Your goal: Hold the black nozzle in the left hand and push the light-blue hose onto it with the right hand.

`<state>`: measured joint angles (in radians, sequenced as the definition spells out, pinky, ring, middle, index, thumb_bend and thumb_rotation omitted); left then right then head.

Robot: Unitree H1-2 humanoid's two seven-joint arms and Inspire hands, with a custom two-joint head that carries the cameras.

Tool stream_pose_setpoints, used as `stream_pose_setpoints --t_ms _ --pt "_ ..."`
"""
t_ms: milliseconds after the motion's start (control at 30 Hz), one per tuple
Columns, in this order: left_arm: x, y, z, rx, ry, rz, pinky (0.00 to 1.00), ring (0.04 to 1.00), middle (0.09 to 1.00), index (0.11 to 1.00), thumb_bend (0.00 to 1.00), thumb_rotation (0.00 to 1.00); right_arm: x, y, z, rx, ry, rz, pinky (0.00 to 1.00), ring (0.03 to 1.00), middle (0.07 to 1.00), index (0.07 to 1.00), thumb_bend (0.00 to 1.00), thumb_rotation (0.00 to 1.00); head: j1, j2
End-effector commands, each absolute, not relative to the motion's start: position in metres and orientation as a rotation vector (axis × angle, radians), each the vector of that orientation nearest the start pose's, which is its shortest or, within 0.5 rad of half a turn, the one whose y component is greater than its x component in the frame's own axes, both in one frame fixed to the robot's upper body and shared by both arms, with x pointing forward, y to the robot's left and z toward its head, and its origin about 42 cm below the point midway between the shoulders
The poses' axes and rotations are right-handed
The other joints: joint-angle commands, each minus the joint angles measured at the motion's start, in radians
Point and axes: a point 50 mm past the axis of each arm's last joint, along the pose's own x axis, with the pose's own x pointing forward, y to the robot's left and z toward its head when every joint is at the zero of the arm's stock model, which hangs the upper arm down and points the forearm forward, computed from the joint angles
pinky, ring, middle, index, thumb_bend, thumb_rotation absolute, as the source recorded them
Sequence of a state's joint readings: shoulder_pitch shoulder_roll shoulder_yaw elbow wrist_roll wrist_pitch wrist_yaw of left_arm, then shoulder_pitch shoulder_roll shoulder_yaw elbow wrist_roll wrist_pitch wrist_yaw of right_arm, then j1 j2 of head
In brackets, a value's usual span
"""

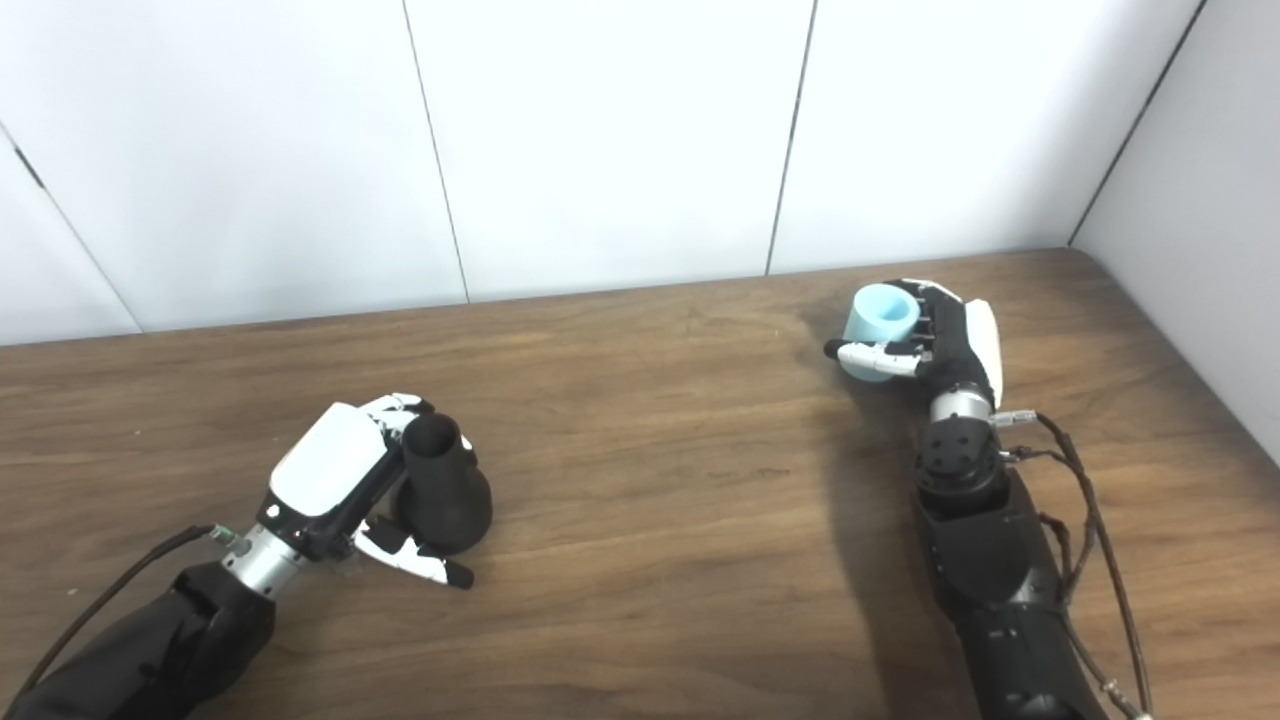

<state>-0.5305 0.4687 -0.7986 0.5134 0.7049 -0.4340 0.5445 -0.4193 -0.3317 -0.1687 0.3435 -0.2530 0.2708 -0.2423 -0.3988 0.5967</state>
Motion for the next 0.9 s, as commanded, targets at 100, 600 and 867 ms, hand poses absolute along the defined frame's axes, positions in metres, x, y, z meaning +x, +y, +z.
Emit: stream_pose_setpoints --t_ms 100,600,867 --pt "0.289 0.176 0.017 0.927 -0.498 -0.63 0.75 0.483 0.482 0.483 0.52 0.0 0.427 -0.362 0.199 -0.463 -0.002 -0.455 0.44 0.503 0.542 0.489 0.56 0.06 -0.002 0.002" --pt "0.288 0.176 0.015 0.932 -0.497 -0.632 0.75 0.481 0.48 0.485 0.52 0.0 0.42 -0.353 0.205 -0.47 -0.059 -0.424 0.33 0.392 0.459 0.503 0.53 0.0 -0.002 0.007" --pt "0.287 0.174 0.013 0.935 -0.486 -0.644 0.76 0.488 0.487 0.477 0.52 0.0 0.409 -0.33 0.23 -0.468 -0.169 -0.353 0.34 0.42 0.496 0.49 0.52 0.0 0.004 0.011"
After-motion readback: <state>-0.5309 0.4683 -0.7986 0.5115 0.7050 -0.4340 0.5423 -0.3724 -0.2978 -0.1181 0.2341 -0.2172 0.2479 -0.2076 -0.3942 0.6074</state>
